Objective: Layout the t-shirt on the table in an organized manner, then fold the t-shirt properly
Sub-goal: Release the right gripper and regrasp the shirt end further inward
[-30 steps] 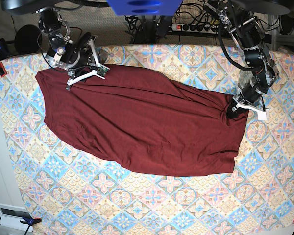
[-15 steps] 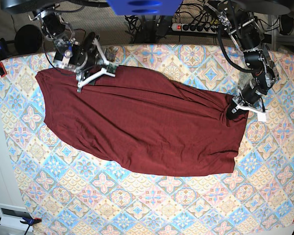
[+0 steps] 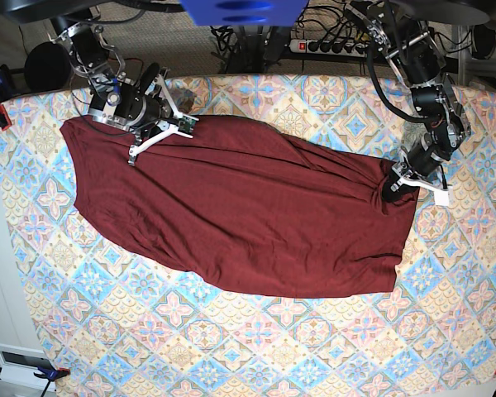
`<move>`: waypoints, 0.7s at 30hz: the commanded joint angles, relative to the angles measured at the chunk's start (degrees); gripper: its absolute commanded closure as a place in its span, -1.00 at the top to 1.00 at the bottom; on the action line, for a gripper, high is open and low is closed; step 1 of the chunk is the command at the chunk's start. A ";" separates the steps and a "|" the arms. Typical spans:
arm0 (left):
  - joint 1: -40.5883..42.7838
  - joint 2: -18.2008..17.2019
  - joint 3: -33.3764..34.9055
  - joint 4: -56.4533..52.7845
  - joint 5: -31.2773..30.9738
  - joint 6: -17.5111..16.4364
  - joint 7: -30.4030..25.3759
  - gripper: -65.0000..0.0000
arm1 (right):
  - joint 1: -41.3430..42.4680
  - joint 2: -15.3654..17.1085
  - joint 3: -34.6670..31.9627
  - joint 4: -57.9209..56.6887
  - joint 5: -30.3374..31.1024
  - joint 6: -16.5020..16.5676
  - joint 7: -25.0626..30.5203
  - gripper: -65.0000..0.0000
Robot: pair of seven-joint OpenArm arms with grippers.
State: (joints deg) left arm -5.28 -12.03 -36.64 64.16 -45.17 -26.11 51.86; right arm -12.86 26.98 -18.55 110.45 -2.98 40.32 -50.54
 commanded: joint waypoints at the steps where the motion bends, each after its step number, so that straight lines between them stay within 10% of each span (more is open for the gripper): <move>1: -0.74 -0.50 0.20 0.59 -0.33 0.13 -0.12 -1.00 | 0.60 0.58 0.48 1.06 0.13 -0.32 0.57 -0.99; 21: -0.74 -0.50 0.20 0.59 -0.33 0.13 -0.12 -1.00 | 6.31 0.40 9.45 -1.93 0.21 -0.32 0.04 -1.00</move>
State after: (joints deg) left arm -5.37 -12.03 -36.53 64.16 -45.17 -26.11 51.90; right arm -6.09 26.65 -9.56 108.18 -2.39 39.86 -49.58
